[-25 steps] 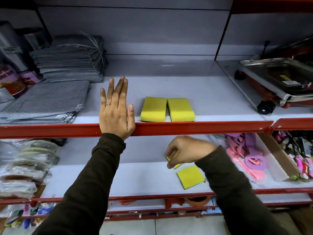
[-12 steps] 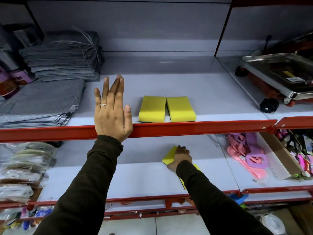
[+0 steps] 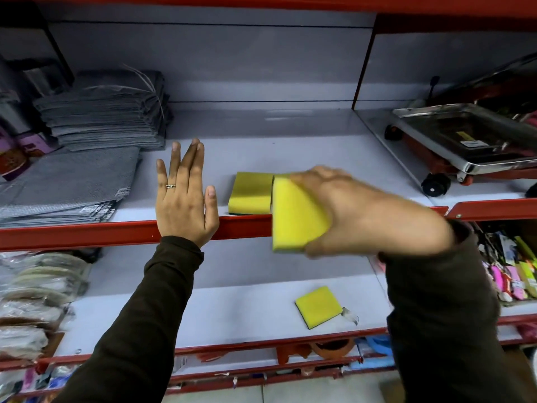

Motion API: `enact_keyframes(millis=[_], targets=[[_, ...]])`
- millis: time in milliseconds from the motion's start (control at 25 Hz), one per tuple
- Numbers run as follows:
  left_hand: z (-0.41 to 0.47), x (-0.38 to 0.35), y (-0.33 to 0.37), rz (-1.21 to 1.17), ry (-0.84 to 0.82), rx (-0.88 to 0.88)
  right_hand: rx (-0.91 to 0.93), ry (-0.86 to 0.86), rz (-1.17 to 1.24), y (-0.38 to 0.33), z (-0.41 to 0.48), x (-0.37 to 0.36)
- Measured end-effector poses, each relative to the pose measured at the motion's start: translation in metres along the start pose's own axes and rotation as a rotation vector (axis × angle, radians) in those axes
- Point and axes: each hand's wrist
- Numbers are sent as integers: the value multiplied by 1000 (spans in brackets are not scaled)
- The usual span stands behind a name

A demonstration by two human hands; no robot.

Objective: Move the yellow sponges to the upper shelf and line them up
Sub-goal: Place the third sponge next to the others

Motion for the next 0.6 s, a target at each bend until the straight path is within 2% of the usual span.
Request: enact_keyframes(millis=[80,160,240,400,480,600], targets=[[0,0,-1,0,-6,-1,-141,87,-36,26,27,12],[-1,1,-2,1,-8,-3,-308,50,-60,55,58,9],[-1,1,-1,2,-4,-2,-398,-23,-92,73,78,1],[-1,1,-1,2,-3,-2,-379,-91,-166,87,96,-16],[-2,0,-2,3,-8,-4,-365,-70,-113,91,95,-17],[-3,-1,-1,6,2,-3,-288,166,106,78,64,-12]])
Point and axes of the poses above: each hand's wrist, its own z-axis towards the middle knuckle, its own x-axis out of the back of the hand, y = z × x, and after that the axes turned 7 degrees about -x, right-handed
